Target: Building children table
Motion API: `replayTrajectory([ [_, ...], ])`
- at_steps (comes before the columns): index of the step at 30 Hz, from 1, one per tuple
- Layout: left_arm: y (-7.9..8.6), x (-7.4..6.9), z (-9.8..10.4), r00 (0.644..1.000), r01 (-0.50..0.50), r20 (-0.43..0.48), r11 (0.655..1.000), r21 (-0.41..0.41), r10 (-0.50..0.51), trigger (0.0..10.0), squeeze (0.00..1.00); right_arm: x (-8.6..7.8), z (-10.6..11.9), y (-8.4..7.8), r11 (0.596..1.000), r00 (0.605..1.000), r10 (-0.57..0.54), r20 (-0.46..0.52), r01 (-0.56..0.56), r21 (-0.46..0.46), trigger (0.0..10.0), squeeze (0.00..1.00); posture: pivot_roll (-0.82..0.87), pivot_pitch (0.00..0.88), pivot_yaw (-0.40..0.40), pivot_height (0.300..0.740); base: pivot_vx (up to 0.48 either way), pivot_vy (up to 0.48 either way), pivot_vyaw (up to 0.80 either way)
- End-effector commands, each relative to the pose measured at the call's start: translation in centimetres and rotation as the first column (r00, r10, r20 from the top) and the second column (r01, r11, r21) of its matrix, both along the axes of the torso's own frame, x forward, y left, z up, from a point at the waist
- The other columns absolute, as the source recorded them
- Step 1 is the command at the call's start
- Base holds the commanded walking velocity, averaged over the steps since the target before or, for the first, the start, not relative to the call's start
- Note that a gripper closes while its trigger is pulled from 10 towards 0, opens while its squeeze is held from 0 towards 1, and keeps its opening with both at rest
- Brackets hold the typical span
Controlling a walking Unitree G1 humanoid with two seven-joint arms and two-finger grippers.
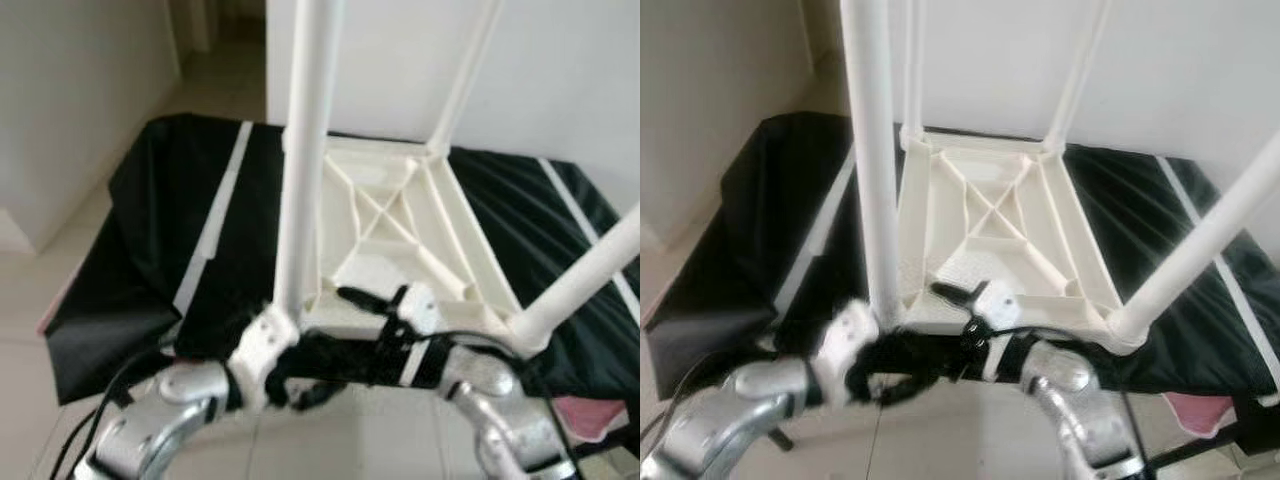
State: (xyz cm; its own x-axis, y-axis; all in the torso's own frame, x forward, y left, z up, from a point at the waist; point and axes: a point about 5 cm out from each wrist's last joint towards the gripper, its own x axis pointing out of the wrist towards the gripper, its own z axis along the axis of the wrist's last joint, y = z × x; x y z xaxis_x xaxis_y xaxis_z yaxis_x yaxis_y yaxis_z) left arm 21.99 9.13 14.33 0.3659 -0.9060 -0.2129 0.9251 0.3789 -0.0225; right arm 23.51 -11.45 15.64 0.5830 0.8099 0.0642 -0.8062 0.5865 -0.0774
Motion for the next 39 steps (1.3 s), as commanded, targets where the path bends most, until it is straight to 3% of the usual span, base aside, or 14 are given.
replayTrajectory([
  [1,-0.3,-0.2,0.4,1.000,-0.003,0.015,1.000,-0.020,0.003,10.0,0.00,0.2,0.4,-1.7,0.998,0.998,-0.057,0.000,0.057,-0.012,10.0,0.00,0.03,0.048,-0.074,0.740,0.000,0.000,0.00],
  [8,-1.7,-0.2,1.5,0.999,0.002,0.040,0.995,-0.104,0.002,10.0,0.00,1.7,1.2,-3.9,0.983,0.983,-0.178,0.037,0.179,-0.027,10.0,0.00,0.03,0.054,-0.075,0.740,0.000,0.000,0.00],
  [12,-2.1,0.7,2.1,0.994,-0.070,0.076,0.987,-0.146,0.082,10.0,0.00,2.0,1.4,-4.2,0.973,0.973,-0.228,0.044,0.229,-0.005,10.0,0.00,0.03,0.057,-0.078,0.740,0.000,0.000,0.00],
  [22,-2.2,1.3,2.1,0.983,-0.128,0.112,0.981,-0.143,0.144,10.0,0.00,2.3,1.2,-3.7,0.961,0.960,-0.277,0.035,0.276,0.024,10.0,0.00,0.03,0.059,-0.080,0.740,0.000,0.000,0.00],
  [25,-0.8,2.8,2.1,0.951,-0.248,0.157,0.960,-0.127,0.266,10.0,0.00,1.8,0.2,-2.8,0.949,0.949,-0.314,0.020,0.313,0.031,10.0,0.00,0.04,0.060,-0.080,0.740,0.000,0.000,0.00],
  [31,0.1,3.8,1.9,0.912,-0.344,0.198,0.933,-0.105,0.359,10.0,0.00,1.4,-1.0,-2.8,0.920,0.920,-0.392,0.003,0.392,0.017,10.0,0.00,0.03,0.062,-0.077,0.740,0.000,0.000,0.00],
  [36,0.2,4.2,1.9,0.897,-0.379,0.192,0.917,-0.124,0.397,10.0,0.00,1.1,-1.5,-2.9,0.905,0.906,-0.423,-0.020,0.424,0.027,10.0,0.00,0.02,0.066,-0.072,0.740,0.000,0.000,0.00],
  [39,-0.4,3.9,2.0,0.909,-0.347,0.195,0.929,-0.131,0.367,10.0,0.00,0.7,-1.9,-2.9,0.904,0.904,-0.427,-0.026,0.427,0.017,10.0,0.00,0.02,0.066,-0.071,0.740,0.000,0.000,0.00],
])
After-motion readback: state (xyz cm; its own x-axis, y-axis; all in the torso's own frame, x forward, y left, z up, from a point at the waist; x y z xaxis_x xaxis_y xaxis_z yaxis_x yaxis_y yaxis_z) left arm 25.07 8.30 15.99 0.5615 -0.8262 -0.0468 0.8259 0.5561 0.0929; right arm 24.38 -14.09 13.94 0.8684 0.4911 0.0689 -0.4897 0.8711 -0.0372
